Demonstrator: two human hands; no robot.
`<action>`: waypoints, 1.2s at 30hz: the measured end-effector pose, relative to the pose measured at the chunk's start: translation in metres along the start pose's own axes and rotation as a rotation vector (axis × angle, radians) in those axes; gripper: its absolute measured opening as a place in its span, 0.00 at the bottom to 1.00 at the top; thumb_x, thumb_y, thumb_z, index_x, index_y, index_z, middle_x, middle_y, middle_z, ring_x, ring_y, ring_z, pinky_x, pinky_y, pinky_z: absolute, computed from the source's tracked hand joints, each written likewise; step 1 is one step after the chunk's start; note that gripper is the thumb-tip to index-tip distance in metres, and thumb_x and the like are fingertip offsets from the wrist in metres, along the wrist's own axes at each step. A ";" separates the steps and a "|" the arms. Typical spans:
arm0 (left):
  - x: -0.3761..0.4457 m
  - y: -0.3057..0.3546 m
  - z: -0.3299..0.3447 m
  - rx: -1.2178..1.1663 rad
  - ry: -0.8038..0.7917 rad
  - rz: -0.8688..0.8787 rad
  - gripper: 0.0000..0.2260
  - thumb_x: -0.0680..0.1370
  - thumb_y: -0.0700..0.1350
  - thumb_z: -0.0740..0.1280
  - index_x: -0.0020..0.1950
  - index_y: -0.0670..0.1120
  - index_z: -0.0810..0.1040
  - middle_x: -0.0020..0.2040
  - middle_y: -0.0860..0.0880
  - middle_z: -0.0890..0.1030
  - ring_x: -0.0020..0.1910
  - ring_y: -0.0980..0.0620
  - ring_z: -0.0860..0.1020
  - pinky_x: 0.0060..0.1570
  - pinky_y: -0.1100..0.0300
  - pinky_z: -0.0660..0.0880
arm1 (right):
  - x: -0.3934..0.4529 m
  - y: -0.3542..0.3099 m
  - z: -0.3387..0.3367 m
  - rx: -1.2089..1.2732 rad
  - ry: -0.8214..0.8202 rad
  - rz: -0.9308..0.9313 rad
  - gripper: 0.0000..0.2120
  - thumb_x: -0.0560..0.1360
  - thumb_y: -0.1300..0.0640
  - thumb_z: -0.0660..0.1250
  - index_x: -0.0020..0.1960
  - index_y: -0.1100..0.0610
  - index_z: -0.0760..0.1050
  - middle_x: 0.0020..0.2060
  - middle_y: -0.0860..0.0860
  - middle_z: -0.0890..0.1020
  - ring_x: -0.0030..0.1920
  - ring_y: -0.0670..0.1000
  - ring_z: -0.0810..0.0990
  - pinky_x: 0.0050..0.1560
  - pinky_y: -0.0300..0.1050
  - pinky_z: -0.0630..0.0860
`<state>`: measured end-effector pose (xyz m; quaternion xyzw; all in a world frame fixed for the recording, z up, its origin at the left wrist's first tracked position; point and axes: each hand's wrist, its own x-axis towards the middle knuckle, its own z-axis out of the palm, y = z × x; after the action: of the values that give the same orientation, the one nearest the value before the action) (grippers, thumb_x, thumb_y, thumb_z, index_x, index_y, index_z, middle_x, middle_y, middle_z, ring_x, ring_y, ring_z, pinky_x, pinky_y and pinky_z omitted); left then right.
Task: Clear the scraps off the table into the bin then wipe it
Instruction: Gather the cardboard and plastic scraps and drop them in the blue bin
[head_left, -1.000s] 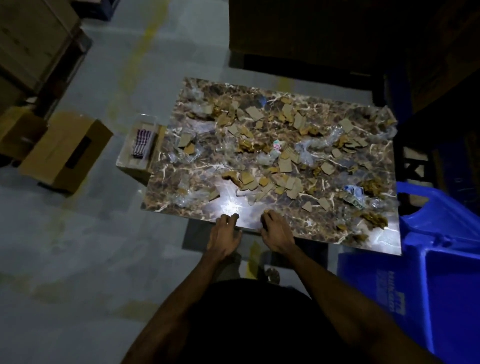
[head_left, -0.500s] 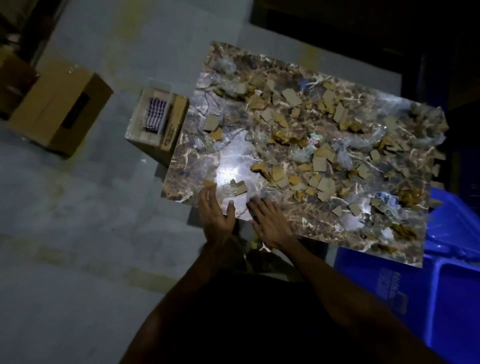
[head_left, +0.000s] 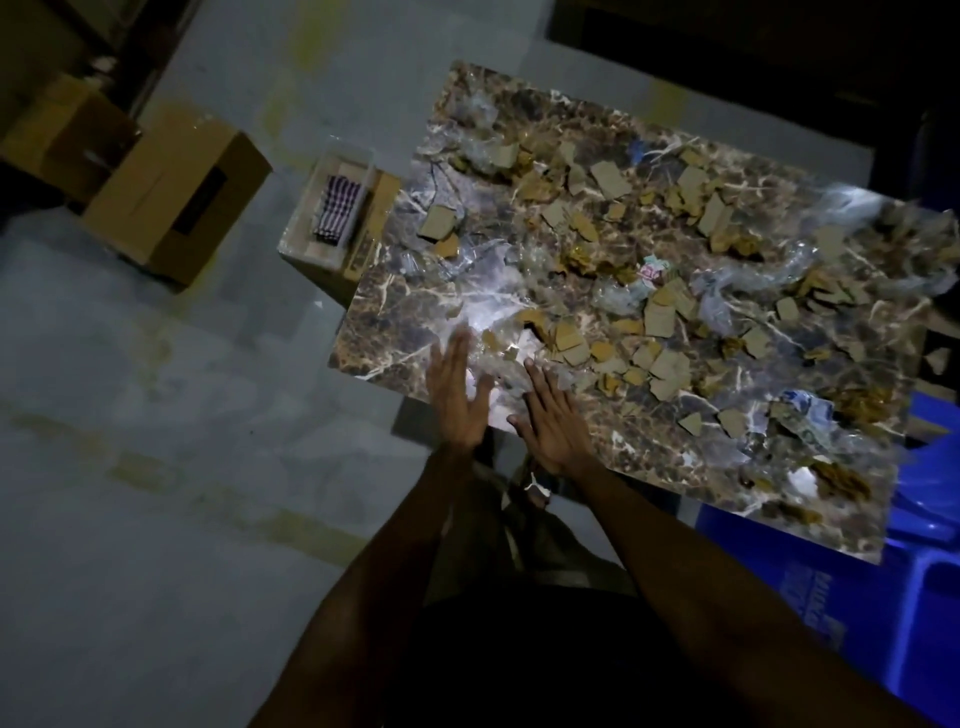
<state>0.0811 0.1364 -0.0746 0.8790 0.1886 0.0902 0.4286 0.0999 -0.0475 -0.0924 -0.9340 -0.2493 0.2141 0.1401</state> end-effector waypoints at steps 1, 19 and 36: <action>-0.002 -0.006 0.000 -0.008 0.075 -0.022 0.28 0.85 0.59 0.57 0.82 0.46 0.62 0.83 0.48 0.60 0.84 0.51 0.51 0.82 0.44 0.50 | 0.000 0.002 0.002 -0.018 0.010 -0.010 0.33 0.87 0.38 0.50 0.85 0.54 0.50 0.85 0.48 0.40 0.83 0.51 0.36 0.79 0.52 0.38; -0.032 0.018 0.045 -0.228 -0.045 -0.273 0.29 0.84 0.59 0.60 0.84 0.54 0.58 0.84 0.54 0.58 0.83 0.51 0.55 0.81 0.42 0.56 | -0.033 0.038 0.007 0.220 0.068 0.028 0.35 0.86 0.44 0.56 0.85 0.50 0.41 0.85 0.50 0.48 0.84 0.50 0.48 0.83 0.52 0.43; -0.039 0.046 0.041 -0.160 -0.102 -0.307 0.25 0.84 0.52 0.61 0.81 0.49 0.65 0.78 0.51 0.69 0.77 0.50 0.67 0.76 0.50 0.65 | -0.032 0.042 -0.008 0.152 0.307 -0.120 0.15 0.84 0.55 0.62 0.65 0.63 0.75 0.59 0.59 0.77 0.58 0.60 0.76 0.60 0.58 0.73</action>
<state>0.0702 0.0651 -0.0637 0.8065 0.2907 -0.0065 0.5148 0.0960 -0.1003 -0.0903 -0.9258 -0.2636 0.0784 0.2592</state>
